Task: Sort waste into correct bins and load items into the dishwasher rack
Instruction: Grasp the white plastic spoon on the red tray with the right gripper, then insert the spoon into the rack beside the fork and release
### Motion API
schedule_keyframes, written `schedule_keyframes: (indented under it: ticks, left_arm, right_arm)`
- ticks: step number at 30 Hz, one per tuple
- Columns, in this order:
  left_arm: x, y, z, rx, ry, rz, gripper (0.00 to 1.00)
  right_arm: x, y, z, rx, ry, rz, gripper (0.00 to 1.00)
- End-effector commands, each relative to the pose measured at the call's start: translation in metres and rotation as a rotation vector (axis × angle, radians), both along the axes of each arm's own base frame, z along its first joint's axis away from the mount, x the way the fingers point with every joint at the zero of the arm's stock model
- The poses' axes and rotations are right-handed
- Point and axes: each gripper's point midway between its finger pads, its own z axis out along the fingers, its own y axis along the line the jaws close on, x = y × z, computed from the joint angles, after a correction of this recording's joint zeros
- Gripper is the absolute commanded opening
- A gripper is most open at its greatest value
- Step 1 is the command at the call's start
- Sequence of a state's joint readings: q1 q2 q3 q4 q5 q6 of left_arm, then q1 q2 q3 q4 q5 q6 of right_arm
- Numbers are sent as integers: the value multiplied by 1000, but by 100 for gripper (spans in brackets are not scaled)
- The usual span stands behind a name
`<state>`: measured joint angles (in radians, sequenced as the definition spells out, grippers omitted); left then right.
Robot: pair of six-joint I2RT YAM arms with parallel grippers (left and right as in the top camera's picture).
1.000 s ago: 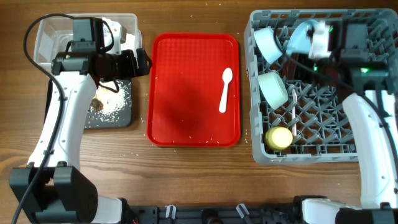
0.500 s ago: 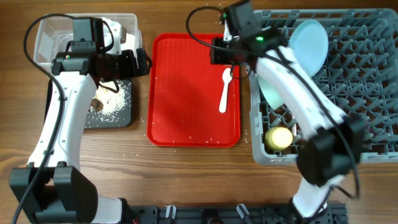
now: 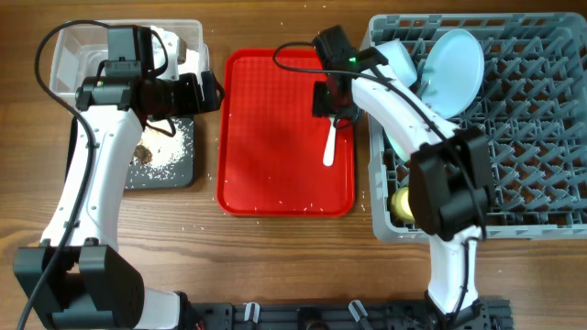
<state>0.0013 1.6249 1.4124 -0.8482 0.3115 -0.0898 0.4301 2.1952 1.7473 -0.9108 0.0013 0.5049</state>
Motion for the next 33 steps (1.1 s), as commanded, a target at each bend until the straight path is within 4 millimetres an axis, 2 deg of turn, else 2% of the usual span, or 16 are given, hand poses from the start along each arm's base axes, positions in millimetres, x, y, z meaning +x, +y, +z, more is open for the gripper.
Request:
schedule_keyframes:
  ticks: [1,5,6,9,13,15,16,19,22,24,25,27,28,30,31,33]
  left_arm:
    - [0,1,6,1,-19,-2,100]
    - [0,1,6,1,-19,-2,100]
    - [0,1,6,1,-19,-2,100]
    - [0,1,6,1,-19,-1,100]
    - [0,1,6,1,-19,-2,100]
    - [0,1,6,1,-19,-1,100]
    - [0,1,6,1,-19,-2,100]
    - [0,1,6,1,-19,-2,100]
    - [0,1,6,1,-19,-2,100]
    - [0,1,6,1,-19,-2,100]
    - [0,1,6,1,-19,-2,100]
    - [0,1,6,1,-19,-2,100]
    - [0,1,6,1,-19,-2,100]
    - [0,1,6,1,-19,-2,100]
    - [0,1,6,1,-19,-2,100]
    - [0,1,6,1,-19,-2,100]
  right_arm:
    - [-8,-4,-39,-23,96,-27,47]
    - [-11,-2,-48,-9,126,-27,39]
    - [-11,-1,-48,-6,123,-32,34]
    - [-7,3,-48,15,111,-28,7]
    - [-7,12,-44,51,110,7,4]
    - [-5,21,-34,92,103,63,4]
    - [-2,22,-23,97,88,81,4]
    - [8,26,30,116,-13,164,4]
    - [2,23,105,129,-136,244,4]
    - [-10,9,148,107,-200,252,4]
    - [-18,-6,171,71,-235,232,4]
    - [-33,-35,203,2,-285,184,4]
    - [-41,-53,218,-37,-308,139,4]
    - [-64,-108,249,-147,-342,-3,4]
    - [-74,-131,258,-192,-342,-63,4]
    - [-90,-163,262,-260,-320,-118,4]
